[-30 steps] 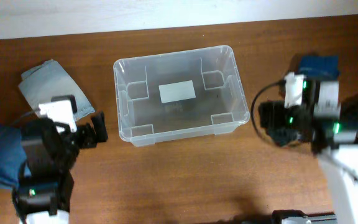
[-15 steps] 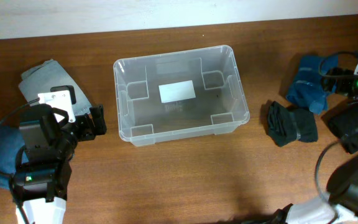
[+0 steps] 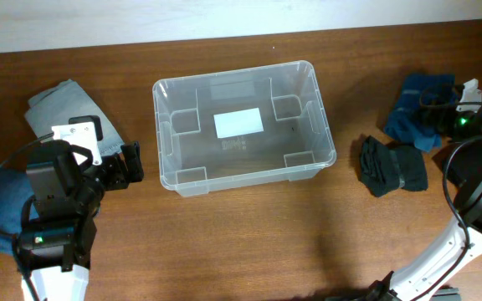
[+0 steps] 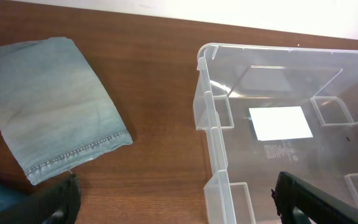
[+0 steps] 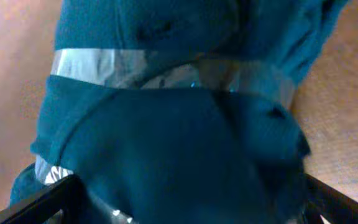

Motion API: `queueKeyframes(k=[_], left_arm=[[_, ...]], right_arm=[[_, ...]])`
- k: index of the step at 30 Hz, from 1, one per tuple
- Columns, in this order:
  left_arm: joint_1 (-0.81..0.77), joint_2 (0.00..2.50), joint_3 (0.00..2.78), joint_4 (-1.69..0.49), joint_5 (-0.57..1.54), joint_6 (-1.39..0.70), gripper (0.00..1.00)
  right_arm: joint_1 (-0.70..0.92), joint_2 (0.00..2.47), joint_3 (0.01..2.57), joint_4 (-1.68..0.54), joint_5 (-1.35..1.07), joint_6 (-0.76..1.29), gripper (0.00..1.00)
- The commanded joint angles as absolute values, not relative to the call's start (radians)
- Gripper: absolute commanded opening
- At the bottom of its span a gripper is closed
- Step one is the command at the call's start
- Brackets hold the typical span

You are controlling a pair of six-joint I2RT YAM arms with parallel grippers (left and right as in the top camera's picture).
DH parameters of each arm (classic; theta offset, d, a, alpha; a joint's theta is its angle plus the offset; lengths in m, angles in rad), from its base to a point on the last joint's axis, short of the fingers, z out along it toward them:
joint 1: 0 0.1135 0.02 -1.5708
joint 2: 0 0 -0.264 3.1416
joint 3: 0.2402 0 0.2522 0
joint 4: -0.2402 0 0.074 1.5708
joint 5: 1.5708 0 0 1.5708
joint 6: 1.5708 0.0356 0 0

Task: Pack container
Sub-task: 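Reach the right gripper to the teal sweater bundle and grasp it, then carry the teal bundle into the bin's left half and release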

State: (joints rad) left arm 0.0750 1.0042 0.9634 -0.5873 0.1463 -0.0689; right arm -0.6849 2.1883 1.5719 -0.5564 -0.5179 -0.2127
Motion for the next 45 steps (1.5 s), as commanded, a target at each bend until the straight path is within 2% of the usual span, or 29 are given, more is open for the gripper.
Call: queueKeyframes(k=[1,3,8,10,11,15,18,24,33,38,45], left_arm=[[0.079,1.004,0.985,-0.589,0.150,-0.074,0.99],[0.079,1.004,0.985,-0.588,0.150,-0.075,0.99],[0.079,1.004,0.985,-0.589,0.150,-0.075,0.99],[0.079,1.004,0.985,-0.592,0.150,-0.075,0.99],[0.079,1.004,0.985,-0.593,0.150,-0.075,0.99],[0.079,1.004,0.985,-0.606,0.150,-0.075,0.99],[0.079,1.004,0.985,-0.604,0.150,-0.074,0.99],[0.079,1.004,0.985,-0.604,0.150,-0.074,0.99],[0.080,1.004,0.985,-0.608,0.062,-0.075,0.99],[0.080,1.004,0.985,-0.612,0.048,-0.075,0.99],[0.080,1.011,0.985,-0.668,-0.076,-0.075,1.00]], right_arm=[[-0.687,2.243,1.585,-0.509,-0.533,-0.174,0.98],[-0.685,2.259,1.585,-0.508,-0.562,-0.175,1.00],[-0.668,2.282,1.582,-0.512,-0.615,-0.175,0.61],[-0.662,2.282,1.581,-0.514,-0.620,-0.175,0.38],[-0.661,2.282,1.581,-0.516,-0.622,-0.175,0.30],[-0.662,2.278,1.586,-0.516,-0.681,-0.174,0.11],[-0.662,2.259,1.590,-0.515,-0.707,-0.157,0.08],[-0.656,2.138,1.599,-0.527,-0.708,-0.148,0.07],[-0.601,1.799,1.666,-0.714,-0.791,-0.148,0.06],[-0.472,1.631,1.671,-0.805,-0.801,-0.148,0.06],[-0.131,1.575,1.670,-0.870,-0.798,-0.114,0.04]])
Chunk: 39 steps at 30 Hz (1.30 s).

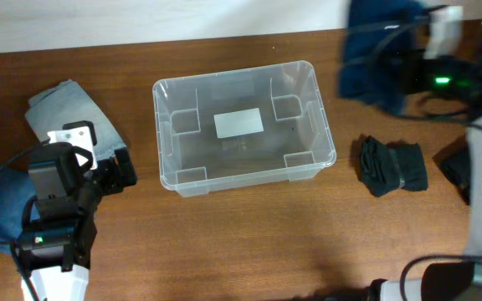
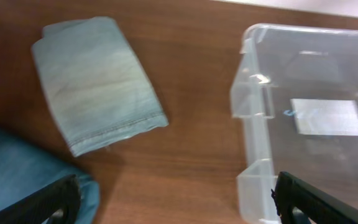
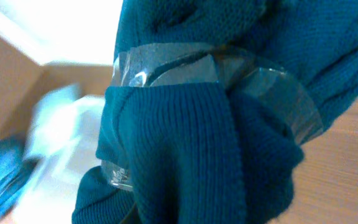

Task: Pack container
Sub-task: 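Carry the teal bundle into the bin's left half and release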

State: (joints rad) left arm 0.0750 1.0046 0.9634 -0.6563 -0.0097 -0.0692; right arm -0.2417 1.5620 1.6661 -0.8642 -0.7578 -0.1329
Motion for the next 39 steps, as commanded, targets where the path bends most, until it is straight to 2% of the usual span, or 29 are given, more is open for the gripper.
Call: queueKeyframes(k=[1,3,5,11,21,29,30,31,32,39], left_arm=[[0.080,1.014,0.985,-0.673,-0.076,-0.075,1.00],[0.080,1.028,0.985,-0.687,-0.076,-0.075,1.00],[0.080,1.039,0.985,-0.690,-0.076,-0.075,0.99],[0.080,1.069,0.985,-0.690,-0.076,-0.075,0.99],[0.080,1.075,0.985,-0.690,-0.076,-0.075,0.99],[0.080,1.075,0.985,-0.690,-0.076,-0.075,0.99],[0.080,1.075,0.985,-0.690,-0.076,-0.075,0.99],[0.080,1.075,0.985,-0.690,-0.076,-0.075,0.99],[0.080,1.075,0.985,-0.689,-0.076,-0.075,0.99],[0.080,1.075,0.985,-0.689,-0.076,-0.075,0.99]], right_arm=[[-0.075,1.583,1.670,-0.873,-0.792,-0.103,0.04],[0.078,1.620,1.670,-0.873,-0.705,-0.042,0.04],[0.162,1.651,1.670,-0.870,-0.640,-0.001,0.04],[0.346,1.770,1.669,-0.822,-0.586,0.157,0.04],[0.503,1.940,1.666,-0.692,-0.454,0.403,0.04],[0.506,1.990,1.659,-0.631,-0.450,0.454,0.05],[0.507,1.992,1.659,-0.630,-0.448,0.453,0.18],[0.507,1.996,1.659,-0.630,-0.447,0.453,0.54],[0.507,1.999,1.659,-0.631,-0.442,0.450,0.98],[0.506,2.000,1.659,-0.669,-0.435,0.424,0.98]])
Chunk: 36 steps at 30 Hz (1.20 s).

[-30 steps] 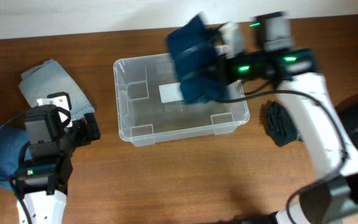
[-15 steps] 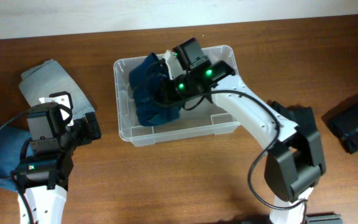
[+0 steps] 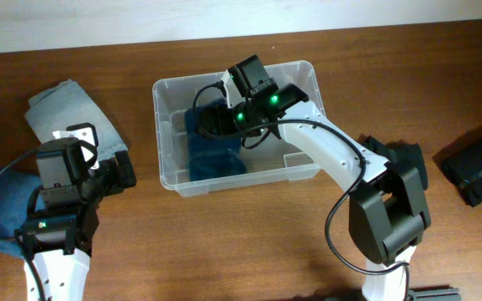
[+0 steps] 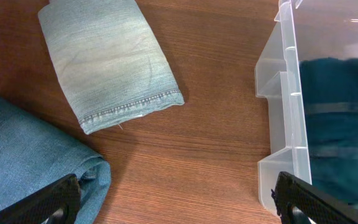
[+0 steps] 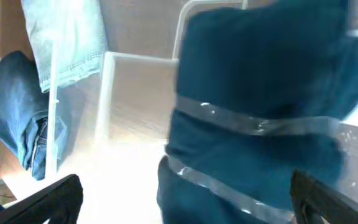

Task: Pack container
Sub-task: 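Carry the teal bundle into the bin's left half and release, then move the right gripper to the black bundle and grasp it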

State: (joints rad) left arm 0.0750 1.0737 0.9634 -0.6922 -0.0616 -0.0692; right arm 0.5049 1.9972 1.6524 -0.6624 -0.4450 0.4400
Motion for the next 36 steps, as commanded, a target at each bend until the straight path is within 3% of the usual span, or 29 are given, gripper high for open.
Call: queueKeyframes(k=[1,6,14,24,31,36], left_arm=[[0.080,1.075,0.985,-0.689,-0.076,-0.075,0.99],[0.080,1.075,0.985,-0.689,-0.076,-0.075,0.99],[0.080,1.075,0.985,-0.686,-0.076,-0.075,0.99],[0.080,1.075,0.985,-0.685,-0.076,-0.075,0.99],[0.080,1.075,0.985,-0.685,-0.076,-0.075,0.99],[0.080,1.075,0.985,-0.682,-0.076,-0.075,0.99]], right_arm=[[0.503,2.000,1.659,-0.671,-0.435,0.423,0.98],[0.489,1.994,1.663,-0.684,-0.427,0.331,0.98],[0.346,1.830,1.785,-0.882,-0.162,0.221,0.98],[-0.225,1.655,1.745,-1.161,-0.179,0.408,0.99],[-0.528,1.655,1.461,-1.157,-0.343,0.344,0.99],[-0.603,1.655,1.173,-0.995,-0.399,0.322,0.99]])
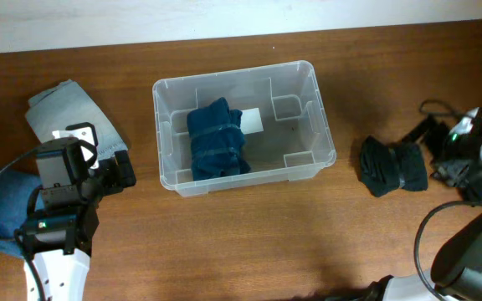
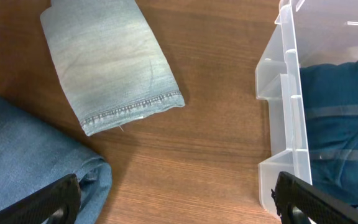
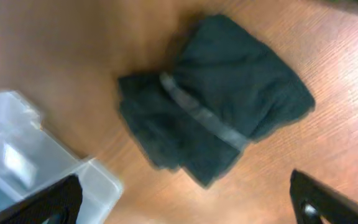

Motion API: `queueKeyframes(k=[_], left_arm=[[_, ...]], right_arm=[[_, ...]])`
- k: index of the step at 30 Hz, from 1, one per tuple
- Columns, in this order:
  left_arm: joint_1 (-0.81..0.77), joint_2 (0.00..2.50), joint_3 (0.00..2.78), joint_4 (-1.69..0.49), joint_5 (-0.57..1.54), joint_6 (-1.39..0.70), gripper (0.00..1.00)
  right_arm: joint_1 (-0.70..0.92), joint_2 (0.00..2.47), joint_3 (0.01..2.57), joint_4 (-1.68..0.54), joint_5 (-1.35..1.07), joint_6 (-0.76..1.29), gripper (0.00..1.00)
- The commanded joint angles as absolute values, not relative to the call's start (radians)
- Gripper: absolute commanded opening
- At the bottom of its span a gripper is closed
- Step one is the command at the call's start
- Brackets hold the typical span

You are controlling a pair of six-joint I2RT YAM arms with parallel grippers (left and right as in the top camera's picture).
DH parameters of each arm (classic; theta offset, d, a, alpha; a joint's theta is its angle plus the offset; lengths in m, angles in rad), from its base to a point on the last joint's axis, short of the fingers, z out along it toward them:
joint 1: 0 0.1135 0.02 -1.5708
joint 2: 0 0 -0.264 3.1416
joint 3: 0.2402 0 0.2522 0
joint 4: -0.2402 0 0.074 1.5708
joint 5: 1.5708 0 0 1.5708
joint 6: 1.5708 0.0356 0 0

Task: Pack container
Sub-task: 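Move the right gripper to the black bundle and grasp it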

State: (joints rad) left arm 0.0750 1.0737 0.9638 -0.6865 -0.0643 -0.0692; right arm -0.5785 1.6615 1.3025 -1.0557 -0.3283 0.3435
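The clear plastic container [image 1: 318,109] stands mid-table, and a teal knitted bundle [image 1: 217,138] bound with clear tape lies in its left half. A black bundle [image 1: 392,167] with a tape band rests on the wood to the right of the container, and fills the right wrist view [image 3: 216,118]. My right gripper [image 3: 182,202] hovers open just to the right of it and holds nothing. My left gripper [image 2: 176,202] is open over bare wood left of the container wall [image 2: 278,93], with the teal bundle [image 2: 340,143] visible through it.
A folded light denim piece [image 2: 110,68] lies at the far left of the table [image 1: 65,109]. Darker blue jeans [image 2: 30,162] lie in front of it by my left arm. A black cable [image 1: 433,107] loops near my right arm.
My right gripper has left the container and now hovers open beside the black bundle at the right. The teal bundle lies by itself in the container. My left arm has barely moved.
My right gripper was down on the teal bundle at the far right of the table. Then it held it raised near the container's back right corner. Then it was over the container, fingers apart, with the bundle inside. Now it is beside the black bundle.
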Motion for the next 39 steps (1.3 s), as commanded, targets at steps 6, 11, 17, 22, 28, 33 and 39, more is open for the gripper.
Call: queueKeyframes(k=[6,11,17,22,28,33,39], left_arm=[[0.080,1.075,0.985,-0.682,-0.076,-0.075,0.99],[0.080,1.075,0.985,-0.682,-0.076,-0.075,1.00],[0.080,1.075,0.985,-0.682,-0.076,-0.075,0.99],[0.080,1.075,0.985,-0.682,-0.076,-0.075,1.00],[0.080,1.075,0.985,-0.682,-0.076,-0.075,0.99],[0.079,1.075,0.985,-0.682,-0.076,-0.075,0.99],[0.079,1.075,0.985,-0.682,-0.076,-0.075,0.99]], right_arm=[[-0.611,1.655,0.973,-0.769,-0.440,0.342,0.99],[-0.608,1.656,0.835,-0.514,-0.482,0.349,0.99],[-0.608,1.657,0.749,-0.376,-0.543,0.376,0.85],[-0.608,1.657,0.746,-0.375,-0.543,0.375,0.62],[-0.608,1.654,0.771,-0.353,-0.548,0.371,0.20],[-0.608,1.619,0.854,-0.362,-0.615,0.324,0.04],[-0.577,1.510,1.057,-0.528,-0.671,0.208,0.04]])
